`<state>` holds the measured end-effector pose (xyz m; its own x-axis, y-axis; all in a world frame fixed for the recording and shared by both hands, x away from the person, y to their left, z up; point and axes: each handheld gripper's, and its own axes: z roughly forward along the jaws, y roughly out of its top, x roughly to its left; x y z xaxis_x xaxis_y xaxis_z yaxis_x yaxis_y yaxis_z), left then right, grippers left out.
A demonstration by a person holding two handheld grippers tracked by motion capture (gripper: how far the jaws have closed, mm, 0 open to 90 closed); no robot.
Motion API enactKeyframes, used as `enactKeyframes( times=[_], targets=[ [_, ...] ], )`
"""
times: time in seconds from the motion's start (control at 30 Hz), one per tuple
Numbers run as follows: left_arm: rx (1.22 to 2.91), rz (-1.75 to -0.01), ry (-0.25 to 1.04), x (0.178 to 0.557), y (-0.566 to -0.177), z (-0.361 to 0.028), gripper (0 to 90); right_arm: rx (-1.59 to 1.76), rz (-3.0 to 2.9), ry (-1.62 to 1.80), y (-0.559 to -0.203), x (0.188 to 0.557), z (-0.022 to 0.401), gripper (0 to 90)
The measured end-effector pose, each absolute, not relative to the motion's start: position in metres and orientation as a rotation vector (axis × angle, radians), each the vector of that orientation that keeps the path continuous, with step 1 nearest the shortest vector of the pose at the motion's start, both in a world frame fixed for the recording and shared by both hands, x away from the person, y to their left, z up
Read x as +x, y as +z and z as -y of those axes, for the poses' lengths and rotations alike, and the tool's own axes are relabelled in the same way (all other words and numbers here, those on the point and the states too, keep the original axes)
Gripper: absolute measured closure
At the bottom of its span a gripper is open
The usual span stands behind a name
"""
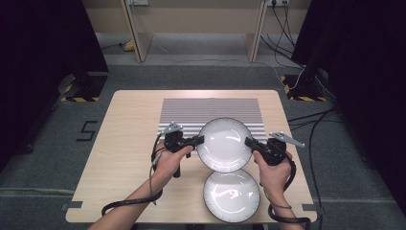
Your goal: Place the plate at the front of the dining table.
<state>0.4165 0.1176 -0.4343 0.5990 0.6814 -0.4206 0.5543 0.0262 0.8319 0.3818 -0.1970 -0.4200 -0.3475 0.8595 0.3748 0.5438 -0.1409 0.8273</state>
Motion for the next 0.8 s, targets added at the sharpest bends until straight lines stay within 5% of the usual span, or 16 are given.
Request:
enactKeyframes(
  times=[0.8],
  targets=[
    [1.607, -1.061, 0.147, 0.432, -0.427, -0.124, 84.3, 1.544, -1.833, 1.465, -0.414, 0.392, 0.190, 82.5]
  ],
)
